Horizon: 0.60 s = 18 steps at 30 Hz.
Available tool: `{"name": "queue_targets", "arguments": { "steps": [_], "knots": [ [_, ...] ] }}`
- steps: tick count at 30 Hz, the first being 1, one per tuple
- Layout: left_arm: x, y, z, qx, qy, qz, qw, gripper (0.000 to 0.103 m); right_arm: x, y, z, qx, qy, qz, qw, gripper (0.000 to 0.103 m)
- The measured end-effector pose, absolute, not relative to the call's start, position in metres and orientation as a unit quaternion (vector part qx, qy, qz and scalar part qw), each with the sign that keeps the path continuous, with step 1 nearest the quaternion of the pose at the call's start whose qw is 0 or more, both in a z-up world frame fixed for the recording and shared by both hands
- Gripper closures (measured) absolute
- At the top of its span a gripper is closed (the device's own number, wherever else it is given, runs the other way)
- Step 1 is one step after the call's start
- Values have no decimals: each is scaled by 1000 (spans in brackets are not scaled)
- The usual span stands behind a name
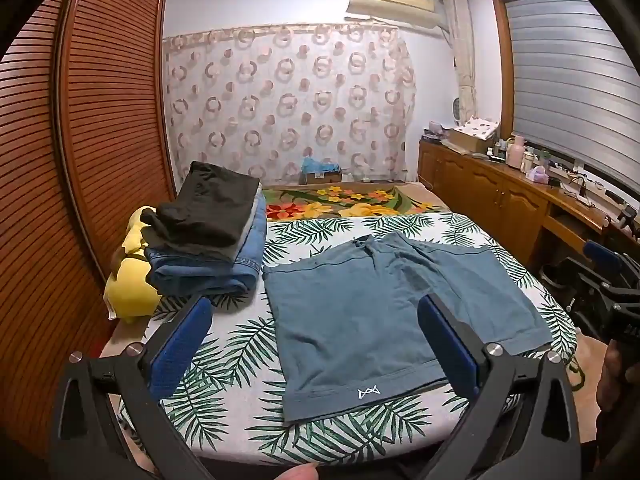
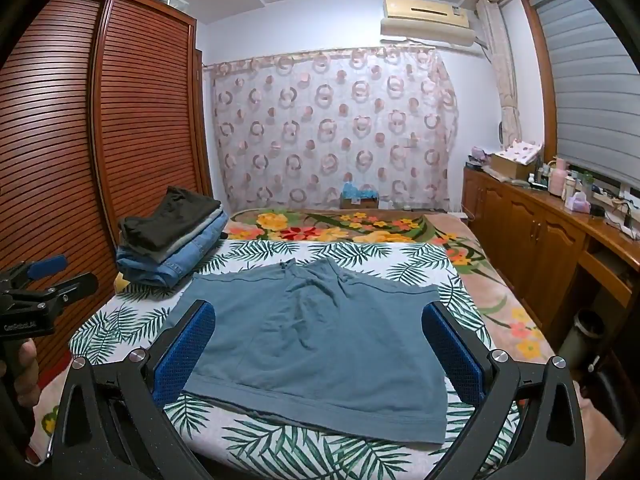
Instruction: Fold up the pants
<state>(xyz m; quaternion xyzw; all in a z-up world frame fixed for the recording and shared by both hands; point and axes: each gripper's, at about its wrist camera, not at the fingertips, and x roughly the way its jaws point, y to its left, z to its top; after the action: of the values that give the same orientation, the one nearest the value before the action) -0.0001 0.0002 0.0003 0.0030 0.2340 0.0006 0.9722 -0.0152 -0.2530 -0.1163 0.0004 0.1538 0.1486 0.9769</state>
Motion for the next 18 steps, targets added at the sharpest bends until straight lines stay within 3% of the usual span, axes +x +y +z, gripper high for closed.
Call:
{"name": "queue_targets", "arguments": {
  "steps": [18],
  "knots": [
    [0,0,0,4,233,1,973,0,-14,-254,-116,1,153,149,977,0]
  ]
}}
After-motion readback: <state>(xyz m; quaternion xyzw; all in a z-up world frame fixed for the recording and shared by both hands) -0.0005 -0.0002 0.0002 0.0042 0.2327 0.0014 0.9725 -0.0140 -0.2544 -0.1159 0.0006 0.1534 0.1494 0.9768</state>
